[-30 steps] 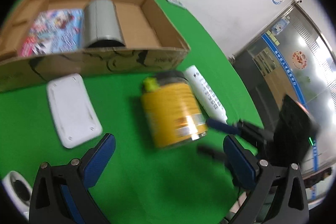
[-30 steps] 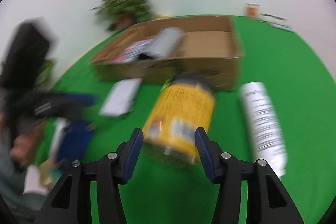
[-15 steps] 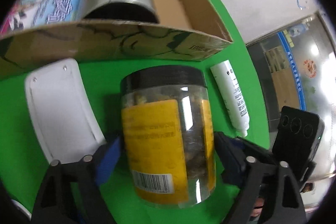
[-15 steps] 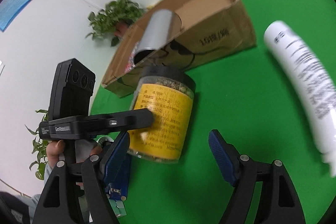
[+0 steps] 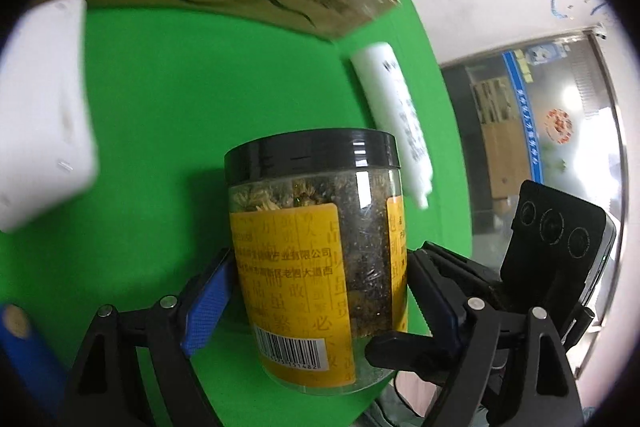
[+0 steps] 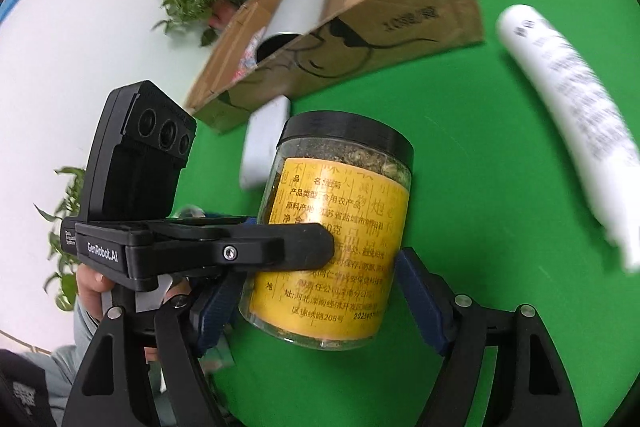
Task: Organize rigid objects
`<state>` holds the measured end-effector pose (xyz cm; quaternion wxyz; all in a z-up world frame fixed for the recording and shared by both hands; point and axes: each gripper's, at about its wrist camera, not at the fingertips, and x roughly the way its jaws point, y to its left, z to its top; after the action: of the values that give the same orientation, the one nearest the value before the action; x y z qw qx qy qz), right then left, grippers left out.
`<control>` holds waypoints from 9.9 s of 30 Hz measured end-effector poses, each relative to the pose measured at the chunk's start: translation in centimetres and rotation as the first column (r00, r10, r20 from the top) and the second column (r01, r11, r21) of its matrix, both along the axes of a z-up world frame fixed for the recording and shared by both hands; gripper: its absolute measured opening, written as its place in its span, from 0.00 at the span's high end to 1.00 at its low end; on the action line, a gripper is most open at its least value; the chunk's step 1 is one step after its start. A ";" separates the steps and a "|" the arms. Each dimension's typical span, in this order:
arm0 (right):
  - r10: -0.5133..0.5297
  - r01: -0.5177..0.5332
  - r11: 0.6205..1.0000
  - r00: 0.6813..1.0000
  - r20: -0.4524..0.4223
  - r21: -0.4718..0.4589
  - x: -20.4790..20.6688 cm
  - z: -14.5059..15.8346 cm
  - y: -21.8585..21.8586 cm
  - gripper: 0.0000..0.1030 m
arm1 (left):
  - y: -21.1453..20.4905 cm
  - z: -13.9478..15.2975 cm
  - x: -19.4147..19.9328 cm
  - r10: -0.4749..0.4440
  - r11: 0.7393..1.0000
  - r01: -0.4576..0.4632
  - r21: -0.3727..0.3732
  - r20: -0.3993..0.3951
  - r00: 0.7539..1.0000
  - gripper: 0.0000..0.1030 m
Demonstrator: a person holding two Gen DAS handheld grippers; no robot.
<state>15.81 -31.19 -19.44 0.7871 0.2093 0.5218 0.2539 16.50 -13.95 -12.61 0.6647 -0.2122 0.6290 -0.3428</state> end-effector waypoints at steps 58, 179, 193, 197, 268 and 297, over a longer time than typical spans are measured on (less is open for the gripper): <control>-0.016 0.090 0.976 0.938 0.346 -0.198 9.2 17.9 4.1 0.18 | 0.4 15.1 9.8 0.035 0.995 0.014 -0.104 0.459 0.887 0.18; -0.092 0.215 0.843 0.961 0.261 -0.493 3.5 -3.1 -8.0 0.59 | 0.7 10.4 -0.9 0.090 0.968 -0.220 0.122 0.648 0.756 0.01; -0.087 0.172 0.904 0.970 0.226 -0.392 2.0 -2.5 -4.7 0.59 | -1.1 8.6 -0.5 0.025 0.981 -0.125 0.148 0.545 0.838 0.01; -0.081 0.162 0.914 0.971 0.223 -0.373 1.8 -2.5 -4.0 0.59 | -1.3 8.3 -0.3 0.018 0.982 -0.115 0.151 0.529 0.848 0.01; 0.065 0.111 0.894 0.927 0.370 -0.434 -4.8 1.0 -2.1 0.32 | -4.0 1.1 3.3 -0.003 0.999 -0.001 0.050 0.077 0.997 0.16; -0.014 0.084 0.973 0.951 0.308 -0.214 0.1 5.5 2.1 0.55 | -1.1 9.0 3.5 0.053 0.997 -0.068 0.043 0.279 0.959 0.57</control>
<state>15.95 -29.06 -13.93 0.8828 0.0903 0.4140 0.2029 20.00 -15.06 -3.60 0.7618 -0.1639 0.5316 -0.3321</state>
